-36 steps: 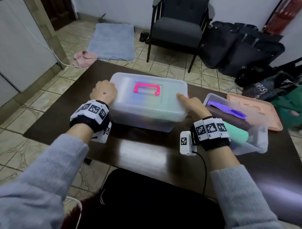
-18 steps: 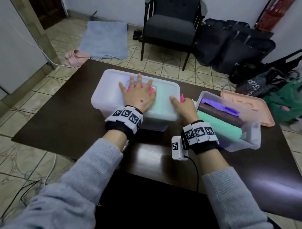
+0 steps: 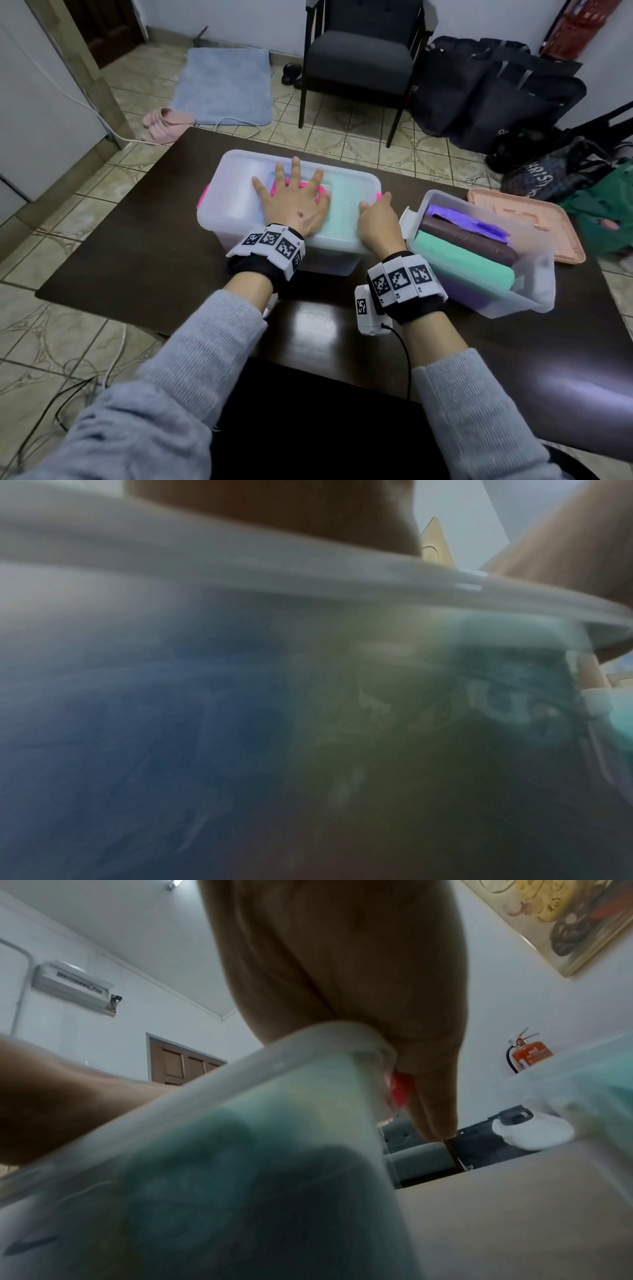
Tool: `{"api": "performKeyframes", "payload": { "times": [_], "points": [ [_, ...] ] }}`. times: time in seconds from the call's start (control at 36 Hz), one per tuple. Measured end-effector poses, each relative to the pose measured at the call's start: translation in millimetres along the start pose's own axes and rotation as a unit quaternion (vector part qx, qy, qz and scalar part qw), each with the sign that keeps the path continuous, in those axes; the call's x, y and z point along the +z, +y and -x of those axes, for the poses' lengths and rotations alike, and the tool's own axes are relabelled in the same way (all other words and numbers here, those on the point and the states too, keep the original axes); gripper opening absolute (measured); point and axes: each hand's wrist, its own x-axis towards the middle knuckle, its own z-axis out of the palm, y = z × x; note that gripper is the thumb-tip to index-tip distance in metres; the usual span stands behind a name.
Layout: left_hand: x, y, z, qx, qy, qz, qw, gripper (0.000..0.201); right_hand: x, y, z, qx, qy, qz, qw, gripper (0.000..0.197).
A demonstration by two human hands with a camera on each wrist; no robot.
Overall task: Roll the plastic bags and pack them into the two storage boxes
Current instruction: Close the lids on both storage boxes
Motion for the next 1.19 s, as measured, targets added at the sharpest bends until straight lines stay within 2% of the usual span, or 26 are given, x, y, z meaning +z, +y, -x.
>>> {"api": "performKeyframes", "payload": {
  "times": [0.25,0.36,0.42,0.47,0.53,0.58,0.64,0.72,0.83,0.97,1.08,1.19],
  "points": [
    [0.9,-1.8,-1.4,0.005,-0.002,0.025,1.0,0.054,-2.8,5.6,2.9,-0.047,-0.019,0.023,0.998,0.065],
    [-10.5,-6.0,-1.2,-0.006,0.006,0.136,0.991,0.055,-5.0,4.4,5.4,-0.061,-0.001,0.056,0.997,0.072],
    [-19.5,-14.5,0.3,-0.021,0.045,0.203,0.978,0.055,-6.5,-1.1,10.0,-0.074,0.032,0.098,0.992,0.07],
    [-28.6,-29.3,1.9,-0.046,0.112,0.225,0.967,0.052,-6.9,-9.5,15.8,-0.111,0.053,0.131,0.984,0.066],
    [-35.6,-48.8,4.9,-0.091,0.18,0.218,0.955,0.047,-4.2,-20.0,21.3,-0.145,0.041,0.148,0.978,0.062],
    [-39.9,-68.3,8.5,-0.148,0.207,0.208,0.944,0.046,2.9,-31.5,25.8,-0.166,0.01,0.16,0.973,0.06],
    [-40.8,-85.8,10.8,-0.202,0.175,0.219,0.939,0.049,14.1,-43.6,29.4,-0.181,-0.024,0.175,0.967,0.059],
    [-33.9,-109.6,11.2,-0.252,0.077,0.276,0.924,0.063,35.6,-62.5,32.9,-0.201,-0.079,0.195,0.957,0.059],
    [-20.8,-125.0,12.9,-0.293,0.019,0.401,0.868,0.086,61.3,-89.4,34.0,-0.23,-0.117,0.257,0.931,0.059],
    [-16.5,-119.7,16.6,-0.325,0.033,0.507,0.798,0.091,78.3,-113.0,22.1,-0.201,-0.143,0.31,0.918,0.057],
    [-10.0,-119.3,14.4,-0.331,0.062,0.506,0.794,0.078,83.5,-119.0,14.6,-0.165,-0.147,0.32,0.921,0.059],
    [-9.5,-117.7,16.5,-0.326,0.074,0.509,0.794,0.072,91.4,-120.3,10.3,-0.149,-0.163,0.349,0.911,0.06]
  ]
}}
